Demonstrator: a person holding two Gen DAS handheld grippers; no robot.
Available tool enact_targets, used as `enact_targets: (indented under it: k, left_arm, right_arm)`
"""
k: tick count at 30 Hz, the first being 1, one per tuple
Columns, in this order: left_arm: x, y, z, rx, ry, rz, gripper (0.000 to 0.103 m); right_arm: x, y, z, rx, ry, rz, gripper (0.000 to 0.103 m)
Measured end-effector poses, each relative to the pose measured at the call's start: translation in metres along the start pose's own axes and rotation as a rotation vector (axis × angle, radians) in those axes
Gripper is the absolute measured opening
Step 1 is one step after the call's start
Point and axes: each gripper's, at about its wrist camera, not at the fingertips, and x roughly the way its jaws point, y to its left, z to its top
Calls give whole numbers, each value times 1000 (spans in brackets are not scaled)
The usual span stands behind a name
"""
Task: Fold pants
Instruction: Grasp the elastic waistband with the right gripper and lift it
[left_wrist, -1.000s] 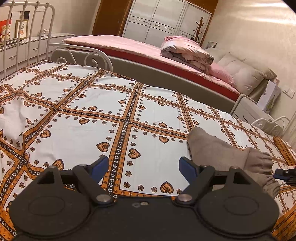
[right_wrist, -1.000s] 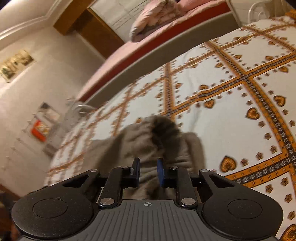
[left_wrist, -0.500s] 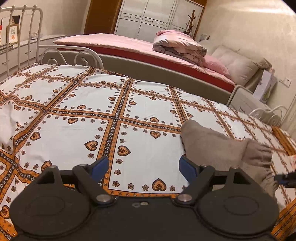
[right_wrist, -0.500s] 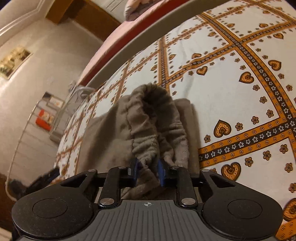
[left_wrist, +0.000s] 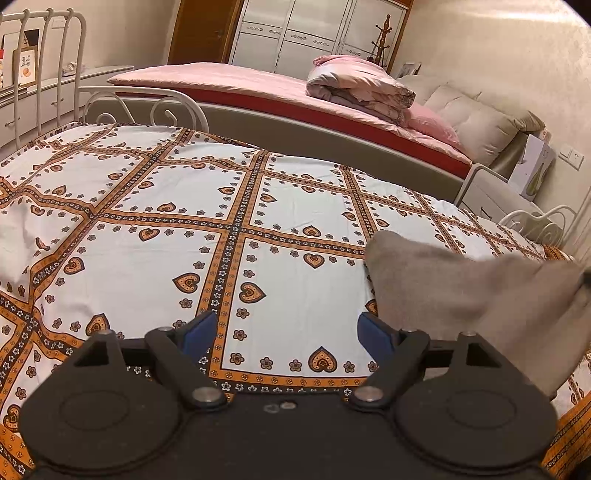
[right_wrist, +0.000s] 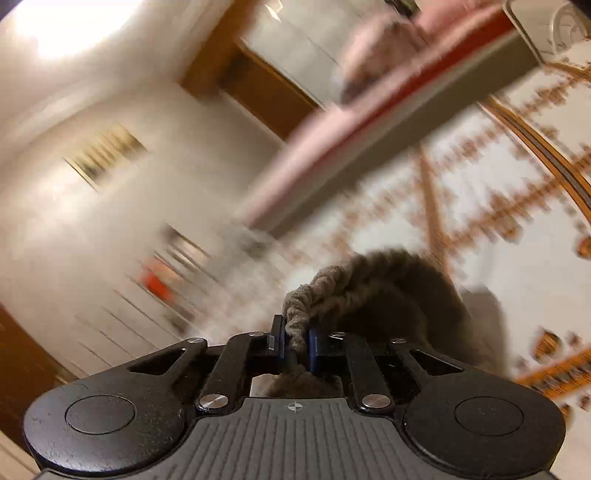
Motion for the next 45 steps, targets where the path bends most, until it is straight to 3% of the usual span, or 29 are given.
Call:
enact_targets:
  k: [1,2,5,6,8,9,10,11,12,13,20,25,28,32,35,36,38,42,43,45]
  left_arm:
    - [1,0,0,2,3,-1,76]
    - [2,-1,0,4,8,-1,76]
    - [4,-3,0,8,10,-3,76]
    - [4,-4,0,9,9,-6,76]
    - [3,-6,0,12,7,-10,76]
    - [3,-6,0,15,9,-13,76]
    - [4,-7,-1,20,11,-14,76]
    - [4,-7,-1,26,15,-13,76]
    - [5,-7,-1,30,18,-10,76]
    - [6,-7,-2,28,21,-10,76]
    - [7,-9,-1,24,19,-16,76]
    - [7,-14,-3,48,27,-13,76]
    - [6,-13,-4,56,28,-11,76]
    - [5,-8,-4,40,29,-2,76]
    - [5,-8,-3,42,29,-6,76]
    - [5,-9,-3,47,31,-7,77]
    - [6,-11,-4,56,35,-9,76]
    - [7,-15,-4,68,36,-14,77]
    - [8,-15,-4,70,38,-13,77]
    - [10,-16,-4,70,42,-14,77]
  right_arm:
    - [-5,-6,2,20,-27,-1,12]
    - [-4,-15,3,37,-18,-56,12]
    - [17,-65,-5,140,153,-397,13]
    - [22,-76,-9,162,202,-416,15]
    - [15,-76,-6,175,161,-361,17]
    - [8,-68,-3,141,123,-346,23]
    - [0,-61,0,112,87,-342,29]
    - [-9,-56,1,100,62,-329,48]
    - [-15,-55,2,101,53,-321,59]
    - [-17,-57,2,108,61,-328,60]
    - [-17,-74,-14,193,203,-355,60]
    - [-5,-81,-18,271,248,-344,60]
    - [-5,-81,-16,303,216,-305,60]
    - [6,-88,-19,328,269,-331,60]
    - [12,-79,-18,283,265,-321,56]
    - [16,-75,-18,252,271,-315,39]
    - [16,-64,-18,207,252,-296,31]
    - [-12,-56,-12,280,94,-103,29]
    - [-16,-61,-12,313,72,-103,29]
    - [-12,-77,-14,348,105,-233,30]
